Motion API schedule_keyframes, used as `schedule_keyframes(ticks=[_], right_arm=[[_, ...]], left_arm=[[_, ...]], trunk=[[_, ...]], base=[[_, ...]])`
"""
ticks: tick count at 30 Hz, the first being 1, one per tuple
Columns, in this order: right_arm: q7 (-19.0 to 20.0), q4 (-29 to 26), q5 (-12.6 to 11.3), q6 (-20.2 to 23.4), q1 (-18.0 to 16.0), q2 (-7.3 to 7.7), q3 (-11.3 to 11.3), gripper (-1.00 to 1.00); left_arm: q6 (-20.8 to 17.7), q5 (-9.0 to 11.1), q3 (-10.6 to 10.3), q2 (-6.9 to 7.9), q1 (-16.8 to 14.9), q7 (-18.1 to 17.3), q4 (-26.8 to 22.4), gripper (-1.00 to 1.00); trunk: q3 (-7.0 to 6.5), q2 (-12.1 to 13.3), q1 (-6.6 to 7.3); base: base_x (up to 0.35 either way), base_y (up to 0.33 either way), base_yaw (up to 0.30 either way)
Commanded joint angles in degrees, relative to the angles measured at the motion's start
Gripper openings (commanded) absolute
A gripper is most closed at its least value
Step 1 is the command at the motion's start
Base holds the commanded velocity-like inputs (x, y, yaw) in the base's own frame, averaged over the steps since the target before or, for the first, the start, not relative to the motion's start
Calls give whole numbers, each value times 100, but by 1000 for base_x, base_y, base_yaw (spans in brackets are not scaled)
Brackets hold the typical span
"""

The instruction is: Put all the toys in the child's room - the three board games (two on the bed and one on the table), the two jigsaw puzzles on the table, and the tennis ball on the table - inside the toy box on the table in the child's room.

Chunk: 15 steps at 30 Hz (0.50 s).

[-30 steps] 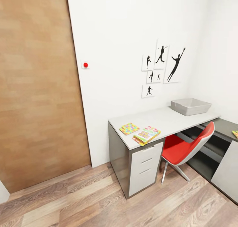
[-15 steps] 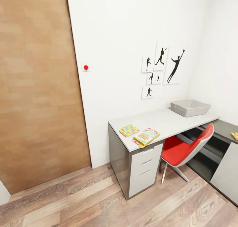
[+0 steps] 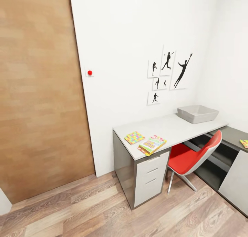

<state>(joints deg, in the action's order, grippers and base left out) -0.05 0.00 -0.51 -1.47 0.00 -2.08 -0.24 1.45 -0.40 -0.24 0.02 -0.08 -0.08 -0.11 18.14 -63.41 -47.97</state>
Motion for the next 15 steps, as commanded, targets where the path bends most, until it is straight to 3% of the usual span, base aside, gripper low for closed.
schedule_keyframes(ticks=[1, 15], right_arm=[[-1, 0, -9, -26, 0, -3, -6, 100], [-4, 0, -19, -68, 0, -5, -23, 100]], left_arm=[[26, -4, -2, 3, -1, -1, 1, 100], [193, -4, -2, 30, -1, -1, -6, 100]], trunk=[[-14, 38, 22], [-265, 600, 330]], base=[[0, 0, 0], [0, 0, 0]])
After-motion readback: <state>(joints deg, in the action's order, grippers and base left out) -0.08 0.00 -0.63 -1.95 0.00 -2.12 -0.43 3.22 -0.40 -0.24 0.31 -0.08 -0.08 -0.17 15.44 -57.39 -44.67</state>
